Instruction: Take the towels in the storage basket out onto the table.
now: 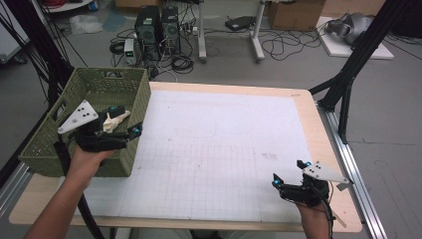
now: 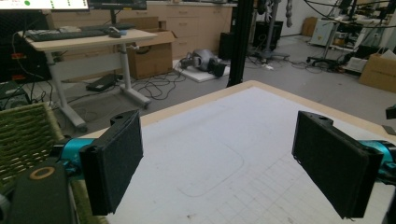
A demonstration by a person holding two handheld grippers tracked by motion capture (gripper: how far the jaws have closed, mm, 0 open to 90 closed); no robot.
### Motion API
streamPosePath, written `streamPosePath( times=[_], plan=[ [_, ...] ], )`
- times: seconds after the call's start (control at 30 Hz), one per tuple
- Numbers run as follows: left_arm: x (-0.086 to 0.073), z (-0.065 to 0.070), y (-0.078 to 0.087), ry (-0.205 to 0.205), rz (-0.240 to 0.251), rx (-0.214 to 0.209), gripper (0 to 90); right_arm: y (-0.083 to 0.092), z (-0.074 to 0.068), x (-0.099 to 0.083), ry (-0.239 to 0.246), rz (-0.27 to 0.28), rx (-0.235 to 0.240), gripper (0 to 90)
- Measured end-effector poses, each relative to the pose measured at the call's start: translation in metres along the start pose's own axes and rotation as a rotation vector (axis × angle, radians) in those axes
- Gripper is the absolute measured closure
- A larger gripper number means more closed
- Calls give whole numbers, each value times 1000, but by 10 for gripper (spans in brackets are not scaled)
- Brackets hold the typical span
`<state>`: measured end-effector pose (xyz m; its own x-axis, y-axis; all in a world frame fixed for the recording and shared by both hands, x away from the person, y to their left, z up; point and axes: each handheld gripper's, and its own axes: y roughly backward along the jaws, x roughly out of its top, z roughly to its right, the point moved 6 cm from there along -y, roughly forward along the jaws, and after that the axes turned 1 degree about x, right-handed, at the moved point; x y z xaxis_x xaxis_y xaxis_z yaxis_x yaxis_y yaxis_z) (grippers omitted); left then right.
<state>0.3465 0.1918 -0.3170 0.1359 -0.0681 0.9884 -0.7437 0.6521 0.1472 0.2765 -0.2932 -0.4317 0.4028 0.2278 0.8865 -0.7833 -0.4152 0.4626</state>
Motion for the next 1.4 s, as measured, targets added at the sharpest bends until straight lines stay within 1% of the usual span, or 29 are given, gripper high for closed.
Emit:
streamPosePath(
  times=[0.03, 0.07, 0.2, 0.23, 0.33, 0.37, 0.4, 0.47, 0.5, 0.53, 0.63, 0.67, 0.7, 0.77, 0.83, 0.87, 0.9, 0.93, 0.97, 1.0, 1.03, 1.07, 1.13, 1.17, 1.2, 1.27, 1.3, 1.37, 1.4],
  plan=[
    [-1, -10, 0, 8, -19, 12, 169, 0, 0, 0, -2, -2, -1, 56],
    [-1, -10, 0, 8, -19, 12, 169, 0, 0, 0, -3, -2, -1, 56],
    [-2, -32, 0, 14, -66, 31, 171, 0, 0, -1, -4, -2, -2, 56],
    [-3, -46, 0, 17, -87, 56, 178, -1, 1, -1, -6, -6, -1, 56],
    [-6, -68, 0, 35, -116, 89, 181, -2, 0, -2, -3, -13, 0, 56],
    [-6, -68, 0, 35, -116, 89, 183, -2, 0, -2, 1, -16, 0, 57],
    [-10, -84, 0, 49, -147, 119, 187, -2, 0, -2, 0, -18, 1, 56],
    [-15, -99, 1, 70, -176, 152, 196, -3, 0, -2, 3, -17, -3, 56],
    [-15, -99, 1, 70, -176, 152, 199, -2, 0, -3, -1, -20, -3, 56],
    [-21, -112, 3, 92, -202, 180, 203, -3, 1, -3, -3, -24, -2, 56],
    [-31, -126, 5, 116, -252, 214, 212, -4, 1, -4, 2, -26, -4, 56],
    [-31, -126, 5, 116, -252, 214, 212, -4, 1, -4, 2, -26, -4, 56],
    [-37, -134, 5, 112, -290, 241, 213, -5, 0, -4, 5, -28, -4, 56],
    [-39, -138, 4, 112, -305, 255, 213, -5, -1, -4, 2, -35, -3, 56],
    [-48, -149, 2, 121, -352, 290, 213, -5, -1, -4, 9, -34, -1, 56],
    [-48, -149, 2, 121, -352, 290, 213, -6, -1, -5, 9, -37, -1, 56],
    [-57, -156, 0, 118, -408, 315, 213, -6, -1, -5, 10, -39, -2, 56],
    [-57, -156, 0, 118, -408, 315, 213, -6, -1, -5, 10, -39, -2, 56],
    [-64, -161, -3, 125, -451, 330, 213, -6, -1, -5, 13, -39, -3, 56],
    [-64, -161, -3, 125, -451, 330, 213, -6, -1, -5, 13, -39, -3, 56],
    [-69, -164, -5, 127, -474, 338, 213, -6, -1, -5, 13, -39, -3, 56],
    [-75, -167, -8, 112, -519, 353, 213, -7, -1, -5, 10, -42, -2, 56],
    [-79, -168, -10, 109, -540, 358, 214, -7, -1, -5, 10, -42, -1, 56],
    [-86, -170, -13, 109, -584, 364, 228, -7, -1, -5, 10, -42, -2, 56],
    [-86, -170, -13, 109, -584, 364, 245, -7, -1, -5, 9, -43, -1, 56],
    [-97, -173, -16, 105, -651, 382, 249, -7, -1, -6, 8, -45, 0, 56],
    [-97, -173, -16, 105, -651, 382, 250, -7, -1, -6, 9, -45, -1, 56],
    [-105, -177, -16, 97, -699, 406, 248, -7, -1, -6, 12, -48, -2, 56],
    [-105, -177, -16, 97, -699, 406, 247, -8, -1, -6, 12, -48, -2, 56]
  ],
)
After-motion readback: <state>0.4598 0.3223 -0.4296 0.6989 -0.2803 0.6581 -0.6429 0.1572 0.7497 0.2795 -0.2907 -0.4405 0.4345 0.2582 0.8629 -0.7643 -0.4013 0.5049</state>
